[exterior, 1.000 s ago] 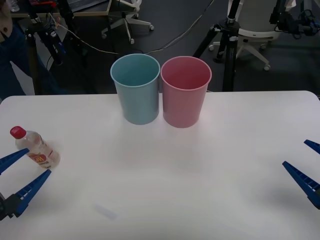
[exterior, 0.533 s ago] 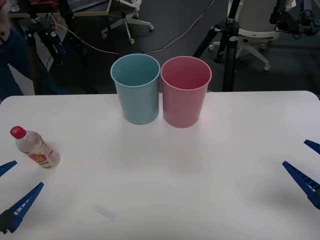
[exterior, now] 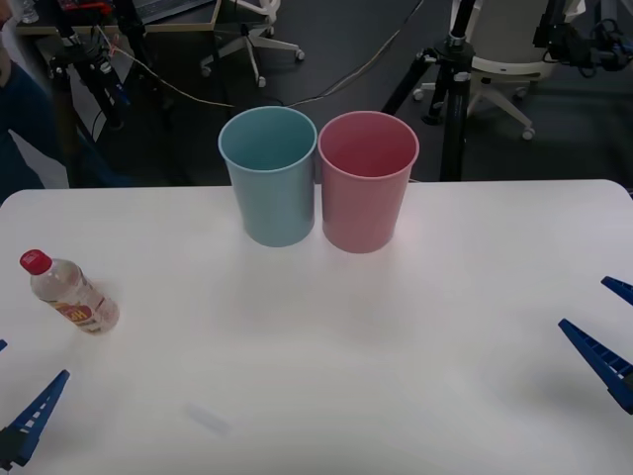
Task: Grasp the object on the table and drop it into the matching bin: aluminum can to the light blue bin, PET bottle to the pink bin.
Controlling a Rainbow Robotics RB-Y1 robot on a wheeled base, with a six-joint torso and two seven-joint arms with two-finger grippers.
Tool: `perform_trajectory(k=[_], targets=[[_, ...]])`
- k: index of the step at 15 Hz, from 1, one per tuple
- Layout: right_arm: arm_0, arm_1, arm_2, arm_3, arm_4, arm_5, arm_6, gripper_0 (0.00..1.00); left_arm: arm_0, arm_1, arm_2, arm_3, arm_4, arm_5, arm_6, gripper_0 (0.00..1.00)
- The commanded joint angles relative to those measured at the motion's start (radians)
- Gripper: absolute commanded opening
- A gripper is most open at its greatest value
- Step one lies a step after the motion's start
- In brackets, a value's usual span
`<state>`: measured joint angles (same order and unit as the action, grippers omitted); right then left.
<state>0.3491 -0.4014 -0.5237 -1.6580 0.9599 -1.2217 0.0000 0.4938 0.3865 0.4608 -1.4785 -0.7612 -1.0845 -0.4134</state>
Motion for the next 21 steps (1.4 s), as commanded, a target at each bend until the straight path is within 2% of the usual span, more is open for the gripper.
perform_trajectory(k=[1, 4, 7, 15, 21], targets=[[0.000, 0.000, 0.000, 0.000, 0.000, 0.000, 0.000, 1.00, -0.046, 0.002, 0.004, 0.098, 0.033, -0.002, -0.056, 1.00], [0.000, 0.000, 0.000, 0.000, 0.000, 0.000, 0.000, 1.00, -0.123, 0.022, 0.009, 0.230, 0.046, -0.014, -0.094, 1.00], [0.000, 0.000, 0.000, 0.000, 0.000, 0.000, 0.000, 1.00, -0.187, 0.026, 0.003, 0.299, 0.042, -0.012, -0.145, 1.00], [0.000, 0.000, 0.000, 0.000, 0.000, 0.000, 0.000, 1.00, -0.288, 0.025, -0.068, 0.307, 0.014, 0.097, -0.157, 1.00], [0.000, 0.000, 0.000, 0.000, 0.000, 0.000, 0.000, 1.00, -0.403, 0.038, -0.057, 0.419, -0.026, 0.098, -0.165, 1.00]])
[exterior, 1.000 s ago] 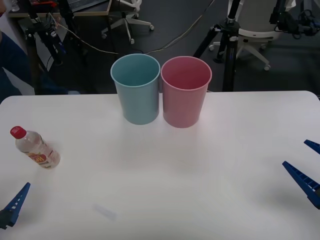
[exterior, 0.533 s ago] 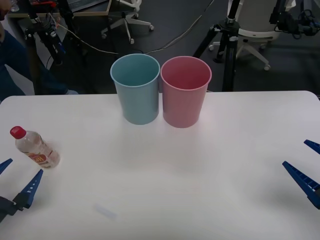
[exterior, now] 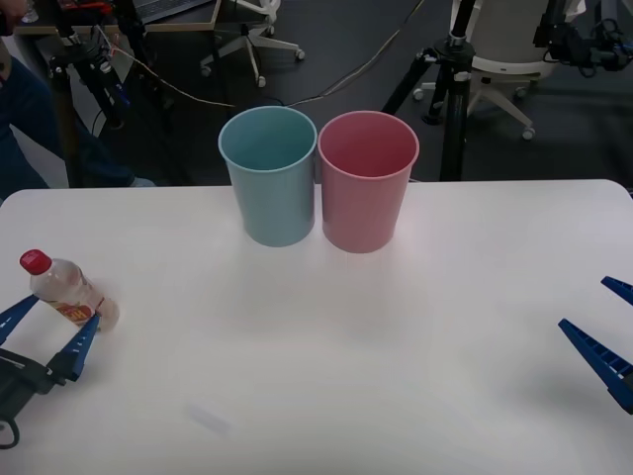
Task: Grasp the object on the table and drop it into the matching bin: aluminum can to the light blue bin, PET bottle to the pink bin.
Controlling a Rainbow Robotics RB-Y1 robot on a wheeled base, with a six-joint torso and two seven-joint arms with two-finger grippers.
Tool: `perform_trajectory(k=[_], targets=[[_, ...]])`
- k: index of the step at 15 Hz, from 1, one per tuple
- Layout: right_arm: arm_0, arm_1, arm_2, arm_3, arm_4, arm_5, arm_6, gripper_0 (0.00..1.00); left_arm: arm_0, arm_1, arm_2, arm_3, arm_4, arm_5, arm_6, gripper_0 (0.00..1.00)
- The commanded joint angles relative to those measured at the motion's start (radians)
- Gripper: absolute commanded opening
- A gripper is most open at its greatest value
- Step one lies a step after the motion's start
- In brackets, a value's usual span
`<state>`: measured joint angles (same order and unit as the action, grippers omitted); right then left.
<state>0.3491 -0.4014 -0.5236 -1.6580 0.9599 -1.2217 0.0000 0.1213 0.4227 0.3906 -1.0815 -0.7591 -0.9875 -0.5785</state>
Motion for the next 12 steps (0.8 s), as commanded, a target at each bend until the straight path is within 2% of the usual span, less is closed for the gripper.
perform_trajectory(k=[1, 5, 12], targets=[[0.000, 0.000, 0.000, 0.000, 0.000, 0.000, 0.000, 1.00, -0.051, 0.002, 0.019, 0.034, -0.045, 0.004, 0.002, 1.00], [0.000, 0.000, 0.000, 0.000, 0.000, 0.000, 0.000, 1.00, -0.114, 0.002, 0.013, 0.074, -0.071, 0.047, 0.000, 1.00], [0.000, 0.000, 0.000, 0.000, 0.000, 0.000, 0.000, 1.00, -0.161, 0.002, -0.019, 0.072, -0.071, 0.115, 0.014, 1.00]])
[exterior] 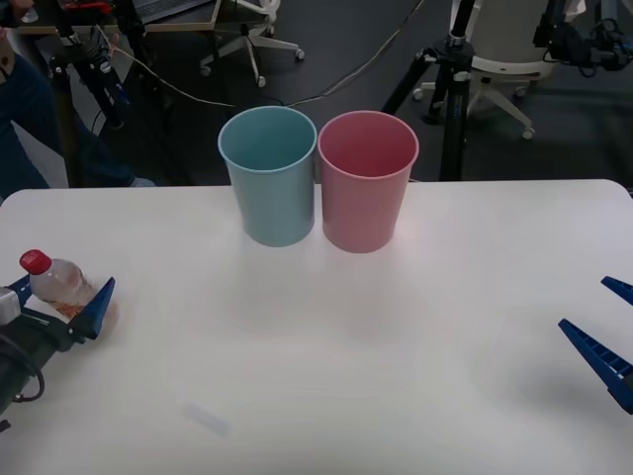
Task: Grasp the object on the table and drop it into the matching bin: aluminum can to the light blue bin, PET bottle to the pink bin.
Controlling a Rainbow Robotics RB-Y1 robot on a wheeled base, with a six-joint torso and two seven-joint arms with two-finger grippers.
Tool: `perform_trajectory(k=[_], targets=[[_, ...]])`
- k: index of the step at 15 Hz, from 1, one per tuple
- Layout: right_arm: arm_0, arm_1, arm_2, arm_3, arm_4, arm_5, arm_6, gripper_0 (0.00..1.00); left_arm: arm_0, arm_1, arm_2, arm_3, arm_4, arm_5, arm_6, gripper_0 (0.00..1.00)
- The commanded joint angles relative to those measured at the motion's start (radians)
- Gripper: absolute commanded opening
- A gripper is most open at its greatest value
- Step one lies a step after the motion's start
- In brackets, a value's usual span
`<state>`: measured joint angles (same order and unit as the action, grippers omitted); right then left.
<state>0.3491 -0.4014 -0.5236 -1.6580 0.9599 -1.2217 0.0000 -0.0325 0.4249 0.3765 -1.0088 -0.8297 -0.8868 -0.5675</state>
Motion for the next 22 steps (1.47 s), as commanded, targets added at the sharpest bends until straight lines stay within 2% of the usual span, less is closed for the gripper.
perform_trajectory(k=[1, 2, 3, 14, 17, 20, 22], targets=[[0.000, 0.000, 0.000, 0.000, 0.000, 0.000, 0.000, 1.00, -0.007, 0.000, -0.007, -0.001, 0.000, 0.017, 0.005, 0.79], [0.000, 0.000, 0.000, 0.000, 0.000, 0.000, 0.000, 1.00, -0.007, 0.000, -0.008, -0.001, 0.000, 0.019, 0.008, 0.10], [0.000, 0.000, 0.000, 0.000, 0.000, 0.000, 0.000, 1.00, -0.010, 0.000, -0.008, 0.001, 0.000, 0.025, 0.012, 0.00], [0.000, 0.000, 0.000, 0.000, 0.000, 0.000, 0.000, 1.00, -0.018, 0.002, -0.008, -0.002, -0.003, 0.003, 0.031, 0.00], [0.000, 0.000, 0.000, 0.000, 0.000, 0.000, 0.000, 1.00, 0.002, 0.003, -0.008, -0.037, -0.005, 0.003, 0.051, 0.00], [0.000, 0.000, 0.000, 0.000, 0.000, 0.000, 0.000, 1.00, 0.069, 0.015, -0.027, -0.149, -0.014, 0.042, 0.084, 0.00], [0.000, 0.000, 0.000, 0.000, 0.000, 0.000, 0.000, 1.00, 0.145, 0.034, -0.065, -0.267, -0.009, 0.071, 0.164, 0.00]])
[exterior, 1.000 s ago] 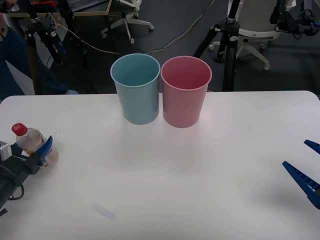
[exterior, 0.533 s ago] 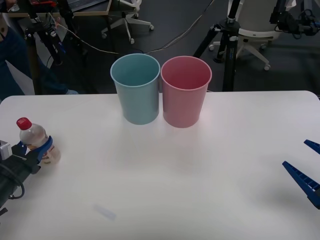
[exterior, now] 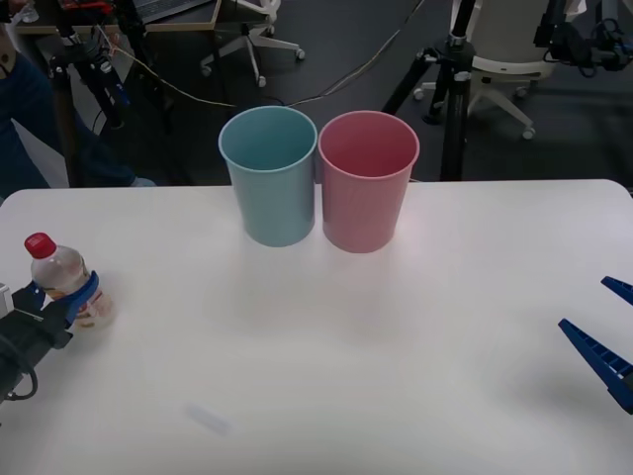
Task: Grasp the object on the table and drop it into the matching bin: aluminum can to the light blue bin, PET bottle to the pink bin.
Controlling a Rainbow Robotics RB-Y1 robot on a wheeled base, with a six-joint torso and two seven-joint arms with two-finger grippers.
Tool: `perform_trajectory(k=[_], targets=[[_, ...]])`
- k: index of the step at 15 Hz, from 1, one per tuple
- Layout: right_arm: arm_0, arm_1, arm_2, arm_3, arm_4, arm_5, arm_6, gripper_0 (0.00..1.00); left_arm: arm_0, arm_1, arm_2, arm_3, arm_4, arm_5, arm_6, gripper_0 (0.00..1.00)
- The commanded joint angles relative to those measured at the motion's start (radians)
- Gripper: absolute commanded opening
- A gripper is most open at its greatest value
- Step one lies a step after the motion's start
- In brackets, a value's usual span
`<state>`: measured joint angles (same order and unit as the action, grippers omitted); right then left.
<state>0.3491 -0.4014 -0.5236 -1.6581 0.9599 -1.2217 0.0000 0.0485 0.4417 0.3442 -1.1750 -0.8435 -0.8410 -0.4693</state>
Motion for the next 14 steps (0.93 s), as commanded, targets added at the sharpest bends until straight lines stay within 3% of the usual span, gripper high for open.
perform_trajectory(k=[1, 7, 14], targets=[[0.000, 0.000, 0.000, 0.000, 0.000, 0.000, 0.000, 1.00, 0.094, 0.032, -0.053, -0.144, 0.012, 0.025, 0.097, 0.00], [0.000, 0.000, 0.000, 0.000, 0.000, 0.000, 0.000, 1.00, 0.212, 0.154, -0.149, -0.393, 0.030, -0.009, 0.135, 0.00], [0.000, 0.000, 0.000, 0.000, 0.000, 0.000, 0.000, 1.00, 0.228, 0.279, -0.160, -0.535, 0.029, -0.098, 0.150, 0.00]])
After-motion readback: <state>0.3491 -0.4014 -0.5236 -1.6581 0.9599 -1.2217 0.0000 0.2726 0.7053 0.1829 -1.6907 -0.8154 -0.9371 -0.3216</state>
